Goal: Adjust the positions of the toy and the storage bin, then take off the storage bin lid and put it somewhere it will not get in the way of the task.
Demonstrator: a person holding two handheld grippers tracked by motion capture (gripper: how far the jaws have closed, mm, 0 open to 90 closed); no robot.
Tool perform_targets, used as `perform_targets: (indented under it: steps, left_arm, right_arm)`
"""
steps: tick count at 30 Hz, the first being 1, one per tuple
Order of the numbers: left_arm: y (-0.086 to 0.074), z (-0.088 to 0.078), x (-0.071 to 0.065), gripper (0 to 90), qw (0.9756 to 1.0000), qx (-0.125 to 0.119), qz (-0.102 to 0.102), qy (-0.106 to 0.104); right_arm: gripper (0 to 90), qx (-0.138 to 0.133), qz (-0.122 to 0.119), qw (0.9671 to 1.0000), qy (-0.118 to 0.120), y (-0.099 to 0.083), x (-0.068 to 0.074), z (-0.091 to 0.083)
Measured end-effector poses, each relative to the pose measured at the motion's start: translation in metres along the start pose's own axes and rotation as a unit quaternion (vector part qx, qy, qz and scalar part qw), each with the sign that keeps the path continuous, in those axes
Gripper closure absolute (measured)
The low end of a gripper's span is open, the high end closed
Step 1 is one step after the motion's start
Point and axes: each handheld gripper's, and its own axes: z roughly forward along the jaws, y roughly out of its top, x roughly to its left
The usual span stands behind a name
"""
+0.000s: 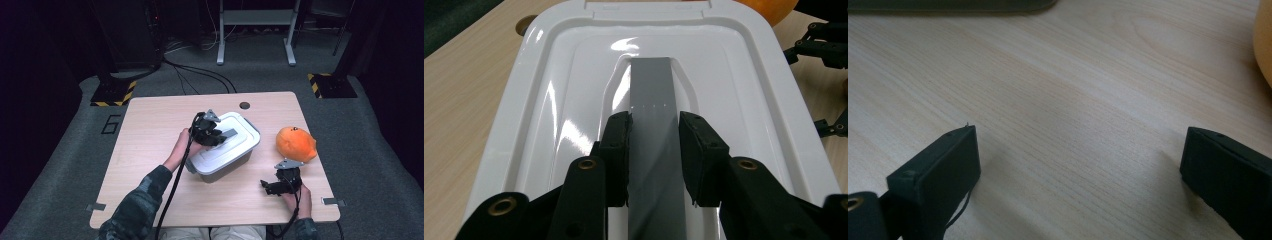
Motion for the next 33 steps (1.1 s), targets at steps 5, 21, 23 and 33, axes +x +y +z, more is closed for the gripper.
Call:
perform_targets:
  steps: [5,21,23,33]
  left_arm:
    - [0.001,0.000,-0.003,66.1,0.9999,0.003,0.009,0.010]
    - [0.005,-0.013,-0.012,66.4,0.9992,-0.010,0.032,0.024]
    - [0.006,-0.015,-0.010,66.4,0.9991,-0.011,0.033,0.025]
    - [0.011,-0.031,-0.006,66.4,0.9988,-0.026,0.028,0.032]
  right_arm:
    - [2.2,0.000,0.000,1.0000,-0.001,0.000,0.000,0.000]
    - [2.6,-0.002,-0.001,1.0000,-0.002,0.000,0.000,0.000]
    - [2.6,-0.002,-0.002,1.0000,-0.002,0.000,0.000,0.000]
    - [2.6,-0.003,-0.002,1.0000,-0.001,0.000,0.000,0.000]
